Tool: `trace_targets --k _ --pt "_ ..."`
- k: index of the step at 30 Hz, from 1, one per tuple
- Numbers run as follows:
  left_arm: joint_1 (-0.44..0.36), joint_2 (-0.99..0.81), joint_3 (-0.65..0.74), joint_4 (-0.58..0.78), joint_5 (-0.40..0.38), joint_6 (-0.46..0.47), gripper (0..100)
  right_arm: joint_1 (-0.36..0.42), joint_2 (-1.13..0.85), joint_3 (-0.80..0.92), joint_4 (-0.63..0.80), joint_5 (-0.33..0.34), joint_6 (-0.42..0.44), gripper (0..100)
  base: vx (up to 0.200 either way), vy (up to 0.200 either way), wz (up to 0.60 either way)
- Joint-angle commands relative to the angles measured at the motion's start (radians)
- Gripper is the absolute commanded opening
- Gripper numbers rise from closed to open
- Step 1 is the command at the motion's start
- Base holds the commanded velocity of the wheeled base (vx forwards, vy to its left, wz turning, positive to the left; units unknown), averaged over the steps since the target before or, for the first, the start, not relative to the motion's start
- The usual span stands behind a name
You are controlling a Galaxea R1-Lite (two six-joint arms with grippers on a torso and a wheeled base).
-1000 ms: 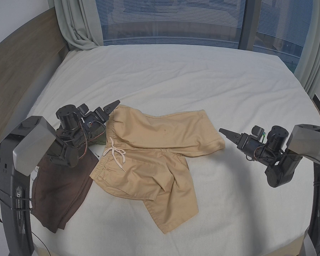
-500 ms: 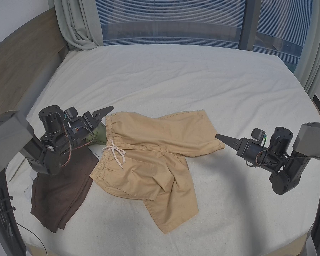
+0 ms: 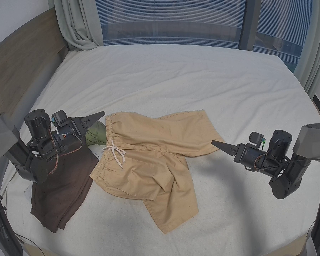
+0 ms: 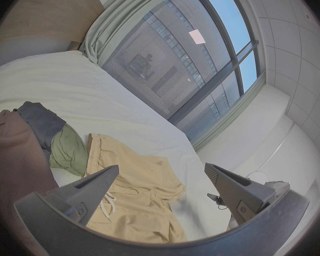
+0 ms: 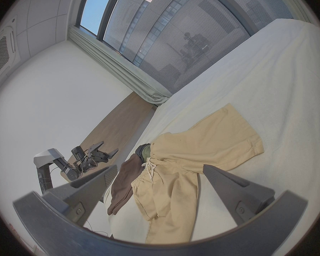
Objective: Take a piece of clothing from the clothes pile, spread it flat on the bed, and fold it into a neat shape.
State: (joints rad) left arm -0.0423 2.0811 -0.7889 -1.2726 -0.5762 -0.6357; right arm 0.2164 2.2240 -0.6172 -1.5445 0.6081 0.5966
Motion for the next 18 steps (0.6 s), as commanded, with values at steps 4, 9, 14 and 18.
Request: trace_targets --k 4,9,14,18 --pt "0.004 -0.009 0.033 -0.001 -0.001 0.031 100 0.0 0.003 -0.001 0.0 0.001 0.0 100 0.0 0.0 0.0" --pt "0.002 -0.001 0.083 0.001 -0.001 0.1 100 0.005 0.046 -0.004 0.0 0.001 -0.003 100 0.0 0.0 0.0" --pt "-0.004 -0.001 0.128 0.001 -0.002 0.122 100 0.006 0.077 -0.009 0.001 0.001 -0.001 100 0.0 0.0 0.0" --pt "-0.014 -0.006 0.162 -0.001 -0.002 0.122 100 0.021 0.098 -0.001 0.001 -0.001 0.002 100 0.0 0.0 0.0"
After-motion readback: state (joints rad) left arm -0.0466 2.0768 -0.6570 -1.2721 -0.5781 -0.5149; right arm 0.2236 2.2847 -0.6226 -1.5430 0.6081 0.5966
